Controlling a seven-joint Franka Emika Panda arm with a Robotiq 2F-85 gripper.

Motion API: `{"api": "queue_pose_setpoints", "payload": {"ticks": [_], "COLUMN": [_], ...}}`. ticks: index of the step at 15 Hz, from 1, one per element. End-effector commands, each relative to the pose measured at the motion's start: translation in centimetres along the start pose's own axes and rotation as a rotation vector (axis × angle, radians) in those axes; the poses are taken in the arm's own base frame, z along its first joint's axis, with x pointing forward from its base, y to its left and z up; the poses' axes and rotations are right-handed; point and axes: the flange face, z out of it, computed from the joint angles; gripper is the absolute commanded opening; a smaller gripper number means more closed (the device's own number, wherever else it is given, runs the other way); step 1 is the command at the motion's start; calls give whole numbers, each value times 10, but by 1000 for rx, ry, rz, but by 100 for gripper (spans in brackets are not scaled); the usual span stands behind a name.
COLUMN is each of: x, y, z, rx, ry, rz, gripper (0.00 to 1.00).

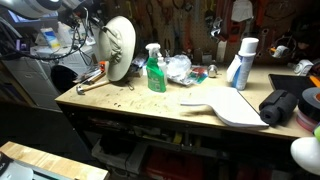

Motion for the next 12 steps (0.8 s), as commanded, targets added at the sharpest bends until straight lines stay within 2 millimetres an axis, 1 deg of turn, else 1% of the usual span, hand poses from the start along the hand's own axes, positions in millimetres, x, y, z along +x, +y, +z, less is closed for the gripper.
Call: {"api": "queue_pose_setpoints", "payload": {"ticks": [1,3,6,12], "x": [9,18,34,80], "y": [-2,-6,-6,17], "z": [0,5,11,35], "rx": [23,54,101,140], "ry": [-9,-18,-38,-12], "rz": [-31,-68,-90,-88], "gripper": [1,1,1,1]}}
